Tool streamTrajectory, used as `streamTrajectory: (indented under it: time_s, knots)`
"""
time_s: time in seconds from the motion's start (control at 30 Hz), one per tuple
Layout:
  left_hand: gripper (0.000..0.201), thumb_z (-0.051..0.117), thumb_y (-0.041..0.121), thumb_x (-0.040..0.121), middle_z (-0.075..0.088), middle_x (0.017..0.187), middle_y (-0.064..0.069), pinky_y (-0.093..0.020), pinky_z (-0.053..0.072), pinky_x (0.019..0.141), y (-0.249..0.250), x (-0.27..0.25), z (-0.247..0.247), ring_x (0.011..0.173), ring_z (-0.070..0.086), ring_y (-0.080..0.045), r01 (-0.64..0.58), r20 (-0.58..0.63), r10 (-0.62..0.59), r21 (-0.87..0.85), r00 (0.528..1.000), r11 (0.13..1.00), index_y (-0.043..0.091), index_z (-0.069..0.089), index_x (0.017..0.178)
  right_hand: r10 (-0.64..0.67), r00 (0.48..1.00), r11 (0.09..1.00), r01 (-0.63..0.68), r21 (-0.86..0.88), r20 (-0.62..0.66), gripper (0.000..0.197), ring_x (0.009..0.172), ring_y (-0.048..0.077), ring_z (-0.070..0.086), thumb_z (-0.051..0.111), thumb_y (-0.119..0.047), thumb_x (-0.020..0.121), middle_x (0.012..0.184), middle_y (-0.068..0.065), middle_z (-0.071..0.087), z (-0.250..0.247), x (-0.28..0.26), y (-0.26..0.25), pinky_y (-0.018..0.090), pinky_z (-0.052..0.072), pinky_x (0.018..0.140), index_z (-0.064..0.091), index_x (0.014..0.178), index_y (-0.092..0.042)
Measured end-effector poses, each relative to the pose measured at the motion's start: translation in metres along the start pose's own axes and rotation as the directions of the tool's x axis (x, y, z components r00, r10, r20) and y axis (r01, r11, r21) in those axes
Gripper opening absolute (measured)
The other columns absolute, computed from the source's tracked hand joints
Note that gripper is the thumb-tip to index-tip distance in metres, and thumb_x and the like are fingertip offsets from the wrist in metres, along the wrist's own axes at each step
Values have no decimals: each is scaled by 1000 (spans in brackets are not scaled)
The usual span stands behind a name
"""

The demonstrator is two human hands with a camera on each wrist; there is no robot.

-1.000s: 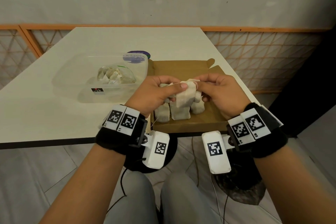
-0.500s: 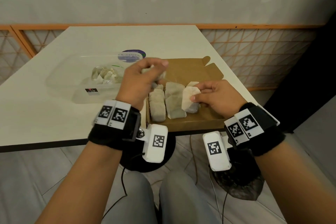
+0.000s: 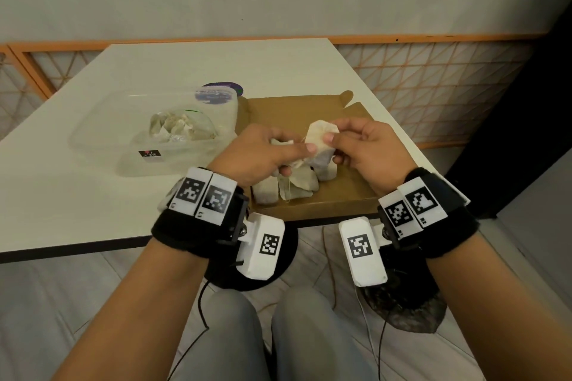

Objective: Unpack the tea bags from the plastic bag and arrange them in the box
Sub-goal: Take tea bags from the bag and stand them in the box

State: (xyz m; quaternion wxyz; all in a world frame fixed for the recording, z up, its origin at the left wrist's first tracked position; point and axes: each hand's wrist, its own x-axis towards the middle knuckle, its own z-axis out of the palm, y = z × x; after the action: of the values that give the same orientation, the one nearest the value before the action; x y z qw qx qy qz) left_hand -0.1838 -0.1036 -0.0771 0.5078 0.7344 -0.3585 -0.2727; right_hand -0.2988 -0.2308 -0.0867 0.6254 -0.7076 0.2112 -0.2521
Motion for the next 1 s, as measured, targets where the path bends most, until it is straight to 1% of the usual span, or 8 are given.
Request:
streamTrajectory:
  time_s: [0.07, 0.13, 0.23, 0.37, 0.5, 0.67, 0.83, 1.0]
  knots:
    - [26, 72, 28, 82, 61, 57, 10, -9, 35, 41, 0, 0, 4, 43, 52, 1, 9, 38, -9, 21, 999, 1000, 12, 69, 102, -13, 1000, 1000, 13, 12, 18, 12, 65, 7, 60, 56, -6, 90, 72, -4, 68, 1, 0, -1, 20, 49, 61, 63, 90, -15]
    - [18, 73, 26, 81, 60, 57, 7, -10, 36, 42, 1, 1, 5, 42, 52, 0, 10, 15, -10, 18, 1000, 1000, 12, 70, 92, -3, 1000, 1000, 3, 31, 12, 11, 75, 14, 62, 55, -7, 90, 82, 3, 67, 2, 0, -2, 27, 50, 70, 63, 94, -14]
    - [11, 74, 25, 80, 58, 48, 12, -10, 37, 43, 3, 1, 4, 41, 51, 0, -9, -29, 10, 24, 1000, 1000, 19, 68, 73, -6, 999, 999, 7, 32, -37, 9, 75, 10, 63, 59, -16, 89, 84, 0, 68, 3, -2, -5, 25, 51, 70, 63, 96, -16]
    - [11, 75, 25, 80, 56, 50, 13, -9, 37, 45, 4, -1, 4, 40, 51, 0, -36, -13, 37, 65, 999, 997, 17, 69, 74, -52, 998, 984, 56, -167, 28, 23, 88, 16, 64, 72, -19, 78, 98, 7, 69, 4, -3, -6, 27, 51, 81, 62, 98, -24]
    - [12, 75, 16, 80, 54, 48, 11, -7, 34, 42, 2, -3, 5, 37, 49, 1, -47, -27, 50, 104, 998, 994, 9, 69, 72, -80, 997, 956, 82, -283, 19, 14, 78, 14, 57, 63, -7, 85, 92, 16, 64, 0, -3, -11, 20, 50, 75, 64, 89, -20]
    - [11, 76, 17, 78, 62, 71, 3, -8, 37, 43, 1, -3, -6, 38, 52, 1, -27, -98, 40, 128, 994, 991, 12, 69, 73, -74, 997, 900, 53, -433, -30, 22, 79, 17, 63, 59, -4, 85, 80, 4, 67, -15, 6, -6, 36, 54, 86, 67, 80, -24]
    - [11, 75, 16, 79, 57, 62, -1, -12, 40, 46, -3, -2, -22, 38, 50, -1, -70, -293, 58, -28, 954, 997, 6, 71, 78, -138, 977, 755, -3, -656, -164, 24, 68, 4, 51, 48, -6, 89, 82, -7, 59, -26, 9, 1, 16, 40, 63, 67, 100, -16]
    - [12, 74, 18, 80, 56, 57, 4, -11, 36, 41, -15, -1, -19, 38, 50, -1, -50, -367, -13, -160, 930, 986, 15, 67, 70, -42, 999, 696, 45, -716, 21, 10, 74, 5, 54, 63, -15, 84, 83, -7, 60, 3, -9, 10, 9, 43, 67, 66, 92, -19]
